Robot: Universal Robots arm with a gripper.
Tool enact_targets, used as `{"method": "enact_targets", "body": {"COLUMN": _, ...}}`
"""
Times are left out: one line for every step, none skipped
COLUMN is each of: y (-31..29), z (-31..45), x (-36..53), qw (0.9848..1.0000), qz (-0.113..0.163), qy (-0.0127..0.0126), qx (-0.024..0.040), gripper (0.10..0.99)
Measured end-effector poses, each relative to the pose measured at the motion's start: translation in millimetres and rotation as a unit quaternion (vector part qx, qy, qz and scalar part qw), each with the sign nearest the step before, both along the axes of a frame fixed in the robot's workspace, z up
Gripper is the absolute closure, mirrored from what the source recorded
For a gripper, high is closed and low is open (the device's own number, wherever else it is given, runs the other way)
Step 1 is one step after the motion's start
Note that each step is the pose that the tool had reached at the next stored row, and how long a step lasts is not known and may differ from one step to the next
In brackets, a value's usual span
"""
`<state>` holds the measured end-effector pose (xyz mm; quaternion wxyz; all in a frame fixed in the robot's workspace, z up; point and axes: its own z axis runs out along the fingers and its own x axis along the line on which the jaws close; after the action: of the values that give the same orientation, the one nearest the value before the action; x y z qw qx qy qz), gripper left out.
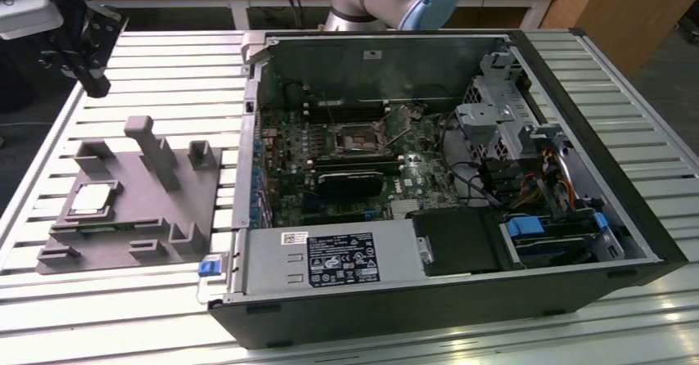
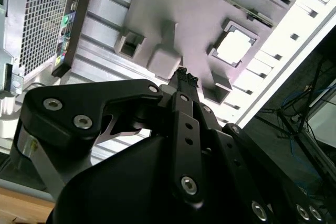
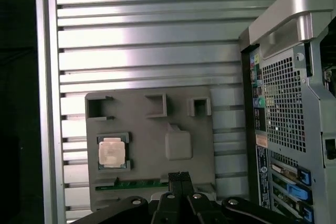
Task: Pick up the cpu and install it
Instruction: 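Reach for the cpu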
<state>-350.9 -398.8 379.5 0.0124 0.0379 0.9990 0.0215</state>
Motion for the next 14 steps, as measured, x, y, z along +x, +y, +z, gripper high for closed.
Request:
{"method": "enact_targets", "body": {"y": 0.0, "z": -0.2, "x": -2.6, "qw": 1.0000, "qz": 0.000, "qy": 0.0001, "qx": 0.0000, "gripper": 0.980}}
{"method": "enact_targets", "body": {"y": 0.0, "z": -0.3, "x": -5.3, "qw": 1.0000, "qz": 0.000, "qy": 0.0001, "qx": 0.0000, "gripper": 0.980}}
{"method": "enact_targets", "body": {"y": 0.0, "z": -0.4, "x": -8.0, "qw": 1.0000, "qz": 0.000, "qy": 0.0002, "qx": 0.0000, "gripper": 0.980}}
{"method": "enact_targets", "body": {"y": 0.0, "z": -0.6, "x": -10.8, "qw": 1.0000, "qz": 0.000, "qy": 0.0002, "qx": 0.0000, "gripper": 0.980}}
{"method": "enact_targets", "body": {"y": 0.0, "z": -0.8, "x": -14.1, "qw": 1.0000, "qz": 0.000, "qy": 0.0003, "qx": 0.0000, "gripper": 0.980}}
{"method": "enact_targets", "body": {"y": 0.0, "z": -0.9, "x": -17.0, "qw": 1.0000, "qz": 0.000, "qy": 0.0004, "qx": 0.0000, "gripper": 0.980}}
{"method": "enact_targets", "body": {"y": 0.0, "z": -1.1, "x": -19.9, "qw": 1.0000, "qz": 0.000, "qy": 0.0004, "qx": 0.0000, "gripper": 0.980}}
{"method": "enact_targets", "body": {"y": 0.0, "z": -1.3, "x": -22.4, "qw": 1.0000, "qz": 0.000, "qy": 0.0004, "qx": 0.0000, "gripper": 0.980}}
{"method": "enact_targets", "body": {"y": 0.0, "z": -1.4, "x": -24.6, "qw": 1.0000, "qz": 0.000, "qy": 0.0006, "qx": 0.0000, "gripper": 0.980}}
{"method": "enact_targets", "body": {"y": 0.0, "z": -1.5, "x": -26.8, "qw": 1.0000, "qz": 0.000, "qy": 0.0008, "qx": 0.0000, "gripper": 0.980}}
{"method": "enact_targets", "body": {"y": 0.0, "z": -1.7, "x": -28.9, "qw": 1.0000, "qz": 0.000, "qy": 0.0010, "qx": 0.0000, "gripper": 0.980}}
{"method": "enact_targets", "body": {"y": 0.0, "z": -1.9, "x": -30.9, "qw": 1.0000, "qz": 0.000, "qy": 0.0012, "qx": 0.0000, "gripper": 0.980}}
{"method": "enact_targets", "body": {"y": 0.0, "z": -2.0, "x": -32.7, "qw": 1.0000, "qz": 0.000, "qy": 0.0014, "qx": 0.0000, "gripper": 0.980}}
{"method": "enact_targets", "body": {"y": 0.0, "z": -2.2, "x": -34.4, "qw": 1.0000, "qz": 0.000, "qy": 0.0016, "qx": 0.0000, "gripper": 0.980}}
